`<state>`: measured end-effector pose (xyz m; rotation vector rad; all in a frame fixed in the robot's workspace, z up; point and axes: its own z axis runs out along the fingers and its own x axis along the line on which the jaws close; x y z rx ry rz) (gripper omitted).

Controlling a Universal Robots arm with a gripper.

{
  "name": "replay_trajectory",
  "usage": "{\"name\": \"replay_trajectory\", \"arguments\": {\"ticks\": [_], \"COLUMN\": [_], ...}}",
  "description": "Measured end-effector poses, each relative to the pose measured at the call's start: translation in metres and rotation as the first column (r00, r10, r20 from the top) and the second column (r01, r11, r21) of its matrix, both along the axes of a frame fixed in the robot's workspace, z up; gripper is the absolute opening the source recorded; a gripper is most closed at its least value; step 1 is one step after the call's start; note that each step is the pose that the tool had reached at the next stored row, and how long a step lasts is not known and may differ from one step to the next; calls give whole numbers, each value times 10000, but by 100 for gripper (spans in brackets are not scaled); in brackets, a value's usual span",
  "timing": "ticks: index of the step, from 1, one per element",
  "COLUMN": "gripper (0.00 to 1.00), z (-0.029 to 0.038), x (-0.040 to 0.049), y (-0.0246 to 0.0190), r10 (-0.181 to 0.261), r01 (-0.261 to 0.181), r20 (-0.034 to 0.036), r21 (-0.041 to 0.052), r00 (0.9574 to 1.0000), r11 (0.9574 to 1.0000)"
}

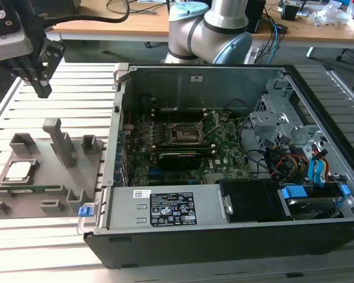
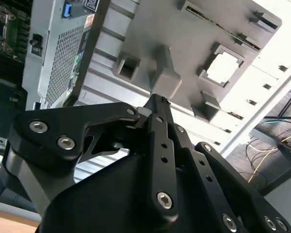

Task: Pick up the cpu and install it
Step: 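Reach for the cpu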

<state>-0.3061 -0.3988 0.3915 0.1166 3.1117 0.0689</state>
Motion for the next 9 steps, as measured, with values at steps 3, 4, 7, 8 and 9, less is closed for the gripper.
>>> {"name": "replay_trajectory", "arguments": {"ticks": [3,4,7,8,9], "gripper": [11,11,11,11,11], "z": [-4,-4,-9,-13,-14], "x": [-167,-218,-417,-507,-548], "y": [0,0,0,0,0], "r10": [1,0,2,0,0], "r01": [-1,0,-2,0,0], "r20": [0,-1,1,0,0], "r21": [0,-1,0,0,0], "r00": [10000,10000,10000,10000,10000], "r11": [10000,10000,10000,10000,10000]}}
